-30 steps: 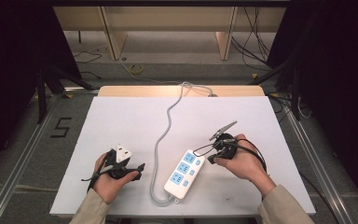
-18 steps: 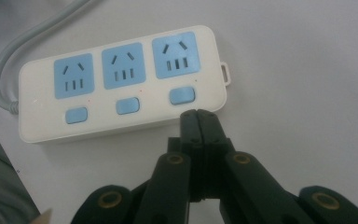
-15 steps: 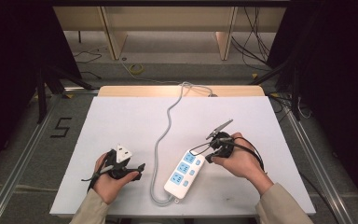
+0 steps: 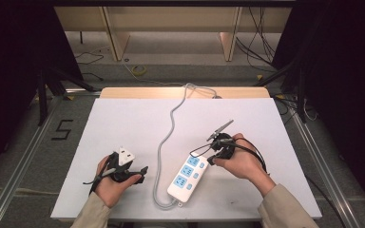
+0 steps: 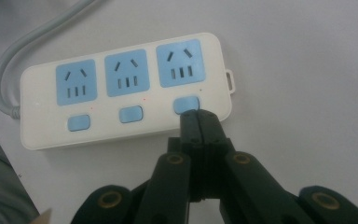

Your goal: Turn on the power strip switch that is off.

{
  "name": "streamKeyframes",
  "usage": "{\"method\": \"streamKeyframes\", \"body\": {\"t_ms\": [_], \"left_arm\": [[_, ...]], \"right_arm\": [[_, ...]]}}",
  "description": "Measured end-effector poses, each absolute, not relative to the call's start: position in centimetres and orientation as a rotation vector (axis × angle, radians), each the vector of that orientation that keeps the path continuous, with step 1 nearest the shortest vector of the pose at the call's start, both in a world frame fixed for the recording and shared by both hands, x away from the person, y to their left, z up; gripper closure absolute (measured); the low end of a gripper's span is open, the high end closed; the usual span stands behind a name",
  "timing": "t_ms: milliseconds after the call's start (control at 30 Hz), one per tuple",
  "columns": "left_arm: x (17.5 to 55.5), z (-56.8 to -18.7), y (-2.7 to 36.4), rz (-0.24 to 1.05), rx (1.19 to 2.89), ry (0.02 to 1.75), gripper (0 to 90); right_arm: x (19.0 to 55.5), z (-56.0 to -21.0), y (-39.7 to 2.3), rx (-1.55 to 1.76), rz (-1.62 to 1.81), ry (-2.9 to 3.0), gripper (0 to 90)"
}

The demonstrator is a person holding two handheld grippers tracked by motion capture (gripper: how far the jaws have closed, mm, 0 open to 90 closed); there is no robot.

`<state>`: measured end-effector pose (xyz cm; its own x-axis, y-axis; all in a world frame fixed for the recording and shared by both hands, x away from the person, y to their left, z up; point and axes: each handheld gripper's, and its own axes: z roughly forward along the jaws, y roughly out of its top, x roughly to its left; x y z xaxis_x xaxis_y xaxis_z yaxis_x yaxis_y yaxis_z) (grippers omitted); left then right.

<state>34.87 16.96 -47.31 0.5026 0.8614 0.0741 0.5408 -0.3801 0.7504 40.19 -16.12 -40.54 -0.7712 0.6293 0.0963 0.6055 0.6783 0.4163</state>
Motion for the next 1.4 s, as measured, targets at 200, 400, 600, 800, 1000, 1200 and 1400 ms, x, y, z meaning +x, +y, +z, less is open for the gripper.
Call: {"method": "streamKeyframes", "body": {"t_ms": [200, 400, 600, 800, 1000, 1200, 1400], "left_arm": [[34.8, -47.3, 16.9, 0.611, 2.073, 1.145, 22.0], [34.9, -47.3, 16.9, 0.611, 2.073, 1.145, 22.0], [34.9, -47.3, 16.9, 0.608, 2.073, 1.144, 22.0], [34.9, -47.3, 16.9, 0.609, 2.072, 1.144, 22.1], [34.9, -47.3, 16.9, 0.609, 2.074, 1.144, 22.1], [34.9, -47.3, 16.9, 0.609, 2.074, 1.144, 22.0], [34.9, -47.3, 16.9, 0.609, 2.074, 1.143, 22.1]], "right_arm": [[40.3, -40.7, -15.9, 1.04, 0.656, 2.836, 90.0], [40.5, -40.7, -15.7, 1.034, 0.647, 2.841, 90.0], [40.7, -40.6, -15.3, 1.027, 0.641, 2.847, 90.0], [40.9, -40.7, -15.0, 1.019, 0.624, 2.854, 90.0], [41.0, -40.6, -14.6, 1.02, 0.621, 2.857, 90.0], [41.3, -40.7, -14.3, 1.008, 0.605, 2.862, 90.0], [41.4, -40.8, -14.2, 1.009, 0.597, 2.865, 90.0]]}}
